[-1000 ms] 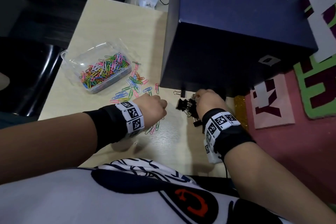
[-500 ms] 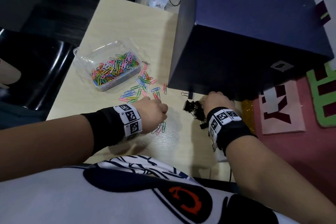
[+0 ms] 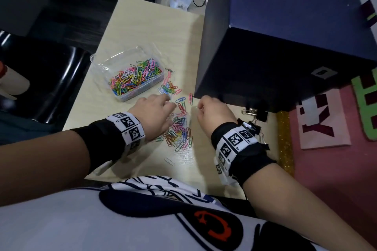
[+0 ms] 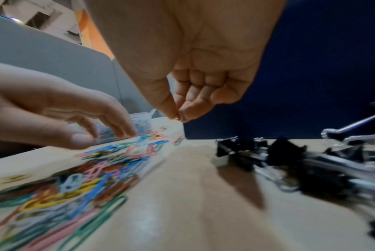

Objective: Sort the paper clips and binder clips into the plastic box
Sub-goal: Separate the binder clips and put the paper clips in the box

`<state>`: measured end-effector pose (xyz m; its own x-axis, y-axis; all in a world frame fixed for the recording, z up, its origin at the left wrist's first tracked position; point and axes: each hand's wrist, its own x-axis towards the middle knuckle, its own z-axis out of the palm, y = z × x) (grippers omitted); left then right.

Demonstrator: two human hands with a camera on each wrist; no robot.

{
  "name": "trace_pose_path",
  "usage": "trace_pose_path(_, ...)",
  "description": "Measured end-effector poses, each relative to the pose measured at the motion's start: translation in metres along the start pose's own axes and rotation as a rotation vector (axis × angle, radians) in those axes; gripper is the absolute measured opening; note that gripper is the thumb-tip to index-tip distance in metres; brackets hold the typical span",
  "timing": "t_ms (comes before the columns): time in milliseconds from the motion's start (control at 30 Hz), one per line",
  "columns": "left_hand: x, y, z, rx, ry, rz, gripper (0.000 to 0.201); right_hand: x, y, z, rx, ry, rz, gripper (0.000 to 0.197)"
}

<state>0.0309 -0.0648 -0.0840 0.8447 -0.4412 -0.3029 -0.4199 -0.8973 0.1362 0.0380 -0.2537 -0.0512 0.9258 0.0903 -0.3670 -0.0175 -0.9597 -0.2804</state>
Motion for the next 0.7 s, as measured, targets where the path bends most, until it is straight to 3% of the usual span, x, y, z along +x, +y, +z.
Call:
trace_pose_path(67, -0.005, -0.011, 0.003, 0.012, -0.038, -0.062, 0.056, 0.002, -0.009, 0.009, 0.02, -0.042, -0.058, 0.021)
trace_pose_path(200, -0.017, -0.014, 0.005, -0.028, -0.064, 0.041, 0.055, 0.011, -0.023, 0.022, 0.022, -0.061, -0.115, 0.026)
trace_pose_path(333, -0.027, -0.022, -0.004, -0.098, 0.114, 0.063, 0.043, 0.029, -0.039, 0.018, 0.073, -0.01, -0.165, 0.032)
trace_pose_path(400, -0.031, -0.034, -0.011, -0.072, 0.192, -0.045, 0.036, 0.042, -0.049, 0.013, 0.093, 0.016, -0.167, 0.036)
trace_pose_path(533, -0.038, -0.064, -0.025, -0.025, 0.177, -0.289, 0.036, 0.073, -0.067, 0.012, 0.067, -0.026, -0.124, 0.043)
trace_pose_path(700, -0.038, -0.095, -0.02, -0.036, 0.092, -0.324, 0.024, 0.097, -0.076, 0.016, -0.029, -0.097, -0.103, 0.059)
